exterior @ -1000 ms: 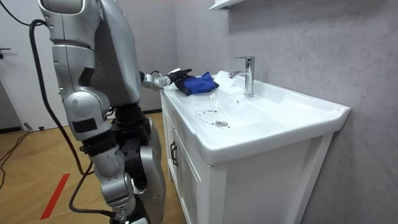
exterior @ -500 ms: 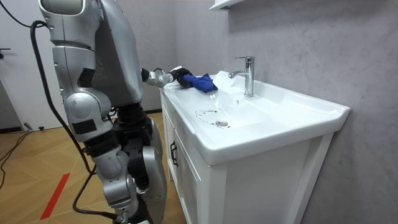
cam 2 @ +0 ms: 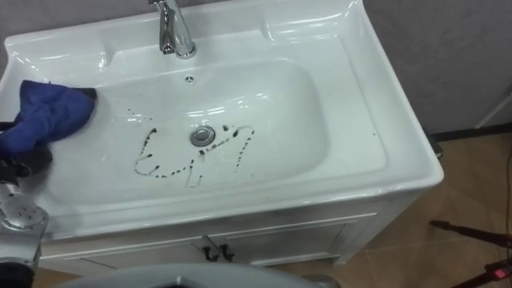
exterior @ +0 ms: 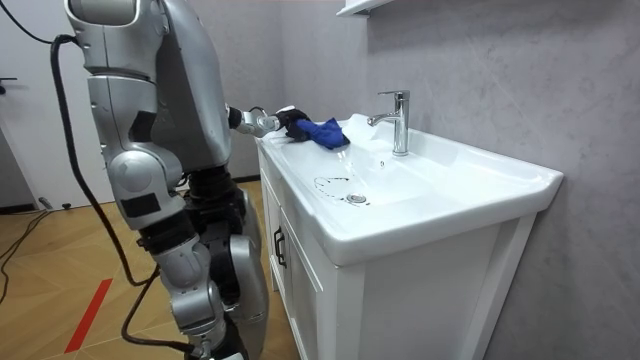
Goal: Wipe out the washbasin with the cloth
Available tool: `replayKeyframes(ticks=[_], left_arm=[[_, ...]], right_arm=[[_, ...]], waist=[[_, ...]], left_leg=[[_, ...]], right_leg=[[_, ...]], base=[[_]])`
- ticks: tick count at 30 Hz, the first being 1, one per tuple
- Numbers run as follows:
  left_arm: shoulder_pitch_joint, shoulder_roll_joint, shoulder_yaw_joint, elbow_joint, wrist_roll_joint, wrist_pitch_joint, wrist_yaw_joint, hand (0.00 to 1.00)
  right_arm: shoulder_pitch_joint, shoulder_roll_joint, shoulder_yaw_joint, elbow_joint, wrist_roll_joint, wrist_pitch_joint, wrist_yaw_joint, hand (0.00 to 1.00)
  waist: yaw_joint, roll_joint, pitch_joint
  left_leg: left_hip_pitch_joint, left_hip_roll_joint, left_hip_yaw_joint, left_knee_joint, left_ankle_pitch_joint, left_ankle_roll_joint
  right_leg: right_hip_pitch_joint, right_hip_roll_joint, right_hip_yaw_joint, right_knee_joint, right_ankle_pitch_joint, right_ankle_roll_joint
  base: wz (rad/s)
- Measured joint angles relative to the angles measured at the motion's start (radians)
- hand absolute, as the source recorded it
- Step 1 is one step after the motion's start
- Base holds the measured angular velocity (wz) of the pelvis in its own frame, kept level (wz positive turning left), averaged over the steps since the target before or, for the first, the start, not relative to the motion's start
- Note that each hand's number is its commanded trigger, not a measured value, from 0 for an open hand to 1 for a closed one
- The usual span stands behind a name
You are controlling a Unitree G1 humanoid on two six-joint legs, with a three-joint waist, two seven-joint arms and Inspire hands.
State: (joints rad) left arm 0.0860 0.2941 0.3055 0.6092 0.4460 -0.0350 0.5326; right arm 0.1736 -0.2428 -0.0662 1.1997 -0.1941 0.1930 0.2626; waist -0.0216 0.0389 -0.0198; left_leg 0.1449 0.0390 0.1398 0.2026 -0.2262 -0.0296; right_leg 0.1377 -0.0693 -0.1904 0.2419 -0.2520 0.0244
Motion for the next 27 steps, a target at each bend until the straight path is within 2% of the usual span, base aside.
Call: replayKeyframes(ticks=[6,10,12,14,16,22,25,27], left_arm=[[-0.002,0.000,-0.004,-0.031,0.028,0.014,-0.004,1.00],[-0.001,-0.001,-0.018,-0.070,0.038,0.047,-0.018,1.00],[-0.001,-0.001,-0.019,-0.106,0.038,0.074,-0.044,1.00],[-0.001,-0.001,-0.028,-0.144,0.041,0.084,-0.064,1.00],[-0.002,-0.001,-0.037,-0.176,0.060,0.096,-0.073,1.00],[-0.004,-0.001,-0.086,-0.235,0.110,0.100,-0.085,1.00],[-0.004,-0.001,-0.114,-0.284,0.126,0.099,-0.085,1.00],[-0.004,-0.001,-0.139,-0.303,0.171,0.099,-0.085,1.00]], right_arm=[[0.001,0.000,0.001,-0.006,0.015,-0.014,-0.030,0.00],[0.001,-0.002,0.002,-0.005,0.036,-0.025,-0.042,0.00],[0.001,-0.004,0.002,-0.004,0.037,-0.030,-0.042,0.00],[-0.006,-0.004,0.002,-0.004,0.037,-0.035,-0.044,0.00],[-0.012,-0.003,0.003,-0.004,0.037,-0.043,-0.050,0.00],[-0.021,-0.003,0.005,0.001,0.038,-0.072,-0.068,0.00],[-0.025,-0.003,0.007,0.000,0.038,-0.075,-0.076,0.00],[-0.030,-0.003,0.017,0.000,0.026,-0.083,-0.079,0.00]], waist=[[0.000,-0.001,-0.0001],[0.002,0.002,0.0026],[0.001,0.001,0.0078],[0.000,-0.001,0.0196],[-0.001,0.005,0.0240],[-0.007,0.003,0.0251],[-0.007,0.001,0.0245],[-0.009,0.001,0.0246]], left_leg=[[-0.014,0.000,-0.004,0.002,0.000,0.000],[-0.016,0.000,-0.007,0.005,0.000,0.000],[-0.018,0.000,-0.011,0.006,0.000,0.000],[-0.034,0.000,-0.017,0.021,0.000,0.000],[-0.048,0.000,-0.023,0.028,0.000,0.000],[-0.073,-0.001,-0.036,0.034,0.000,0.000],[-0.081,-0.001,-0.037,0.036,0.000,0.000],[-0.085,-0.001,-0.036,0.037,0.000,0.000]], right_leg=[[-0.013,0.000,-0.006,-0.002,0.000,0.000],[-0.011,0.000,-0.011,-0.002,0.000,0.000],[-0.010,0.000,-0.014,-0.002,0.000,0.000],[-0.017,-0.001,-0.016,-0.001,0.000,0.000],[-0.027,-0.001,-0.021,-0.002,0.000,0.000],[-0.040,-0.001,-0.032,0.000,0.000,0.000],[-0.046,-0.002,-0.035,0.000,0.001,-0.001],[-0.051,-0.002,-0.035,0.002,0.001,-0.001]], base=[[0.02],[0.02],[0.07],[0.07],[0.07],[0.07],[0.00],[0.00]])
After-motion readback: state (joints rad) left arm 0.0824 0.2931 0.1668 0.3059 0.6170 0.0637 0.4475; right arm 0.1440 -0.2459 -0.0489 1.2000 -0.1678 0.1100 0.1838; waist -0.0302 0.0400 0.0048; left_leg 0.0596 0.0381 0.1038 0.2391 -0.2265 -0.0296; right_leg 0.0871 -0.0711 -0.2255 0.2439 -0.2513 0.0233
